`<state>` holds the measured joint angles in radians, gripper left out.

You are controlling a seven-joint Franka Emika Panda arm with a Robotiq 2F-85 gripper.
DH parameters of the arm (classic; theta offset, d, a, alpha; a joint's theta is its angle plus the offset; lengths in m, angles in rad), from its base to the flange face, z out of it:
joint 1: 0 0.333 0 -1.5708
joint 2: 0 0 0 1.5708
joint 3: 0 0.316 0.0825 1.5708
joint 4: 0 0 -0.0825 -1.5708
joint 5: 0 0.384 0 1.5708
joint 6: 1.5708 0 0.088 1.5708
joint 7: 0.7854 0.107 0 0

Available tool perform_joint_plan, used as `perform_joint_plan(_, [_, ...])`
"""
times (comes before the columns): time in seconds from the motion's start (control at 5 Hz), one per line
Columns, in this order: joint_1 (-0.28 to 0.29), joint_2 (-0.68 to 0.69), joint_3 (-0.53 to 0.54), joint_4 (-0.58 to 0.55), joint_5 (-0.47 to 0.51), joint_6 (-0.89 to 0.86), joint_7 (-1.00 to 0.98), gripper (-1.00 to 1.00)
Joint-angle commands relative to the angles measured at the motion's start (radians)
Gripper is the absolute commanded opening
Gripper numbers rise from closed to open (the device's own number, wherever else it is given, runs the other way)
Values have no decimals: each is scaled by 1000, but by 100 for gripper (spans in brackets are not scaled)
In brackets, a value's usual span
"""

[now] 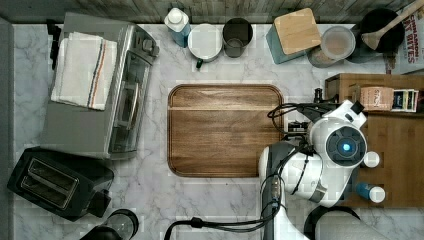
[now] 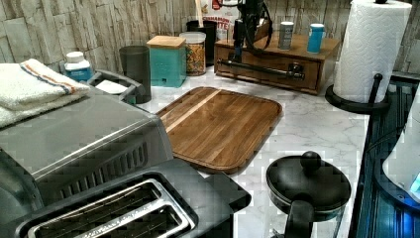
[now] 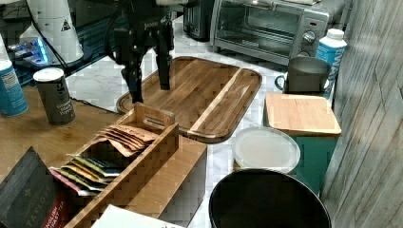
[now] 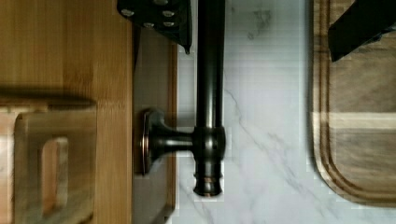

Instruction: Open the drawer.

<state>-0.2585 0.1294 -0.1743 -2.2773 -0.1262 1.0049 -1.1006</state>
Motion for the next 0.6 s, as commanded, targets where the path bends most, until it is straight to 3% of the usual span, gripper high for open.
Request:
perform_joint_plan(0.2, [-53,83,-16,34,57,56,-85,100])
perform_joint_plan(0.4, [-36,97,-14,30,74,56,-47,100])
perform_joint_plan(0.6, [-22,116,-35,15,-5,108,-4,100])
